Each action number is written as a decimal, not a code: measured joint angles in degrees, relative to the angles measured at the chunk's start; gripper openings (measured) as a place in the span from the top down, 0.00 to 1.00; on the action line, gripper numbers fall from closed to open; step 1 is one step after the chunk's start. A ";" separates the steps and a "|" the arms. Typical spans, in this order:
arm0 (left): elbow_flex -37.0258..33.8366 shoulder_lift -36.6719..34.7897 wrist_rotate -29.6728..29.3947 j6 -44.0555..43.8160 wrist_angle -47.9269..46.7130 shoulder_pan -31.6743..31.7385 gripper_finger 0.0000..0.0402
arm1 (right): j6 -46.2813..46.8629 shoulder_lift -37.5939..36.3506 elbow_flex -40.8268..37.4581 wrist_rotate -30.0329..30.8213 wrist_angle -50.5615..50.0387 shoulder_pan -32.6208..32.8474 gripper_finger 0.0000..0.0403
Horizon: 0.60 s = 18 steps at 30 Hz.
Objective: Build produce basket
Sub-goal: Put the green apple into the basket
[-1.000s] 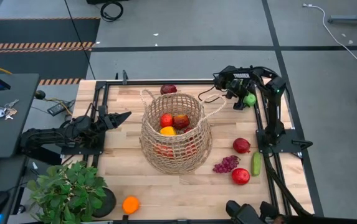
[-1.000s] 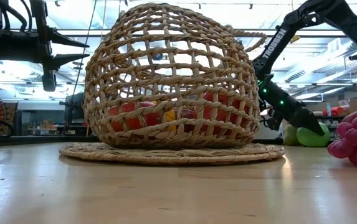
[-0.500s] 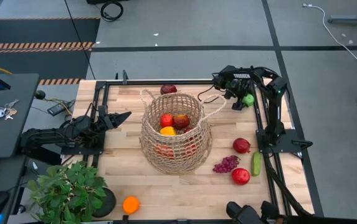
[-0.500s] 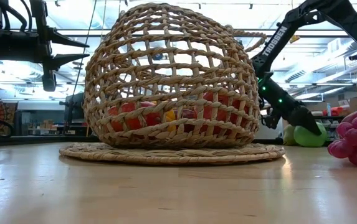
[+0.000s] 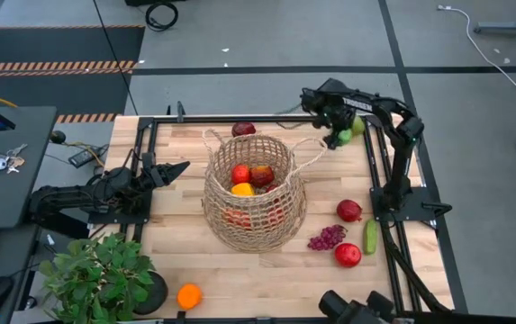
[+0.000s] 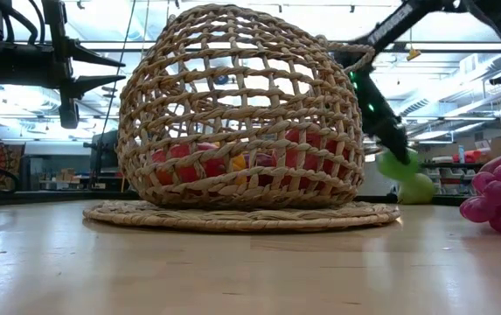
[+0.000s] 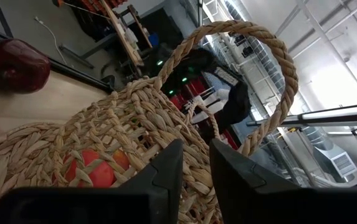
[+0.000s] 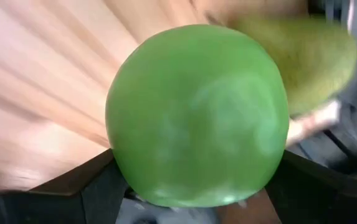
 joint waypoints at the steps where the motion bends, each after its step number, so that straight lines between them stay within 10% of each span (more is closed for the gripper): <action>1: 0.02 0.00 -0.01 0.02 0.00 0.02 0.79 | 0.20 -0.81 1.09 -2.45 0.84 0.43 0.18; 18: 0.01 0.00 -0.01 0.00 0.00 0.00 0.79 | 0.93 -10.97 21.24 -32.75 25.52 6.69 0.18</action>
